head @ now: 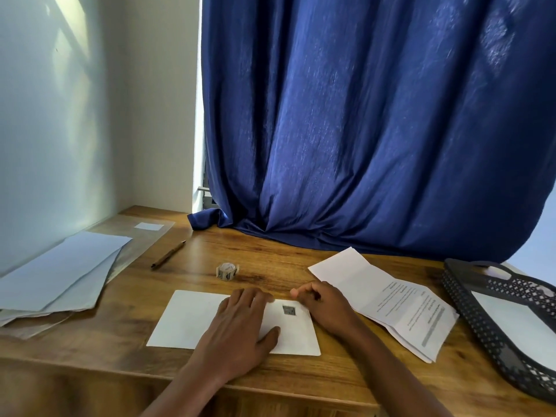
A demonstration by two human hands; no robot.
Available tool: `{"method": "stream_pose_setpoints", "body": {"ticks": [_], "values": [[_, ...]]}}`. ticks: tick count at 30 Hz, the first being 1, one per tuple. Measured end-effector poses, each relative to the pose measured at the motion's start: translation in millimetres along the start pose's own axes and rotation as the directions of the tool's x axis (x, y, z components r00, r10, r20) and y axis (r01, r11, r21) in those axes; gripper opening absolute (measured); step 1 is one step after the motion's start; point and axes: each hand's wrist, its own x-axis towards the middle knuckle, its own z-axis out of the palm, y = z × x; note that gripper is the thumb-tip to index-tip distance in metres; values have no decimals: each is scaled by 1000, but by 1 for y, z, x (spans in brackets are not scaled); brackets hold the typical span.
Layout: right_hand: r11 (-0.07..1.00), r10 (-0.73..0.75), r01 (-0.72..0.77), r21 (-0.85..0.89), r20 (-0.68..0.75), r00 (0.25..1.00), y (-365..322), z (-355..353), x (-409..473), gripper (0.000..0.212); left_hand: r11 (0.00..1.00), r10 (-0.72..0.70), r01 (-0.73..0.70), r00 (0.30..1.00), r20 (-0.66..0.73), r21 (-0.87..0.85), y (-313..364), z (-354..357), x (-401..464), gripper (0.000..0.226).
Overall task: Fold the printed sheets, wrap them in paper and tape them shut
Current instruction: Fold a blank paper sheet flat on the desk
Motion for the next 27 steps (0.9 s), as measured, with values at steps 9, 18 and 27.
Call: {"method": "stream_pose_setpoints", "body": {"ticks": [9,18,27], "values": [[982,-146,173,-81,263,954,-44,6,9,33,997,-39,36,998,-57,-62,2,-4,0,95],[960,-78,189,-207,448,891,-80,7,24,32,998,-8,3,996,-84,-66,6,-10,-1,109],[996,-78,85,5,445,892,-72,-45,0,28,991,117,-129,971,-208,-46,8,-11,-5,89]]}}
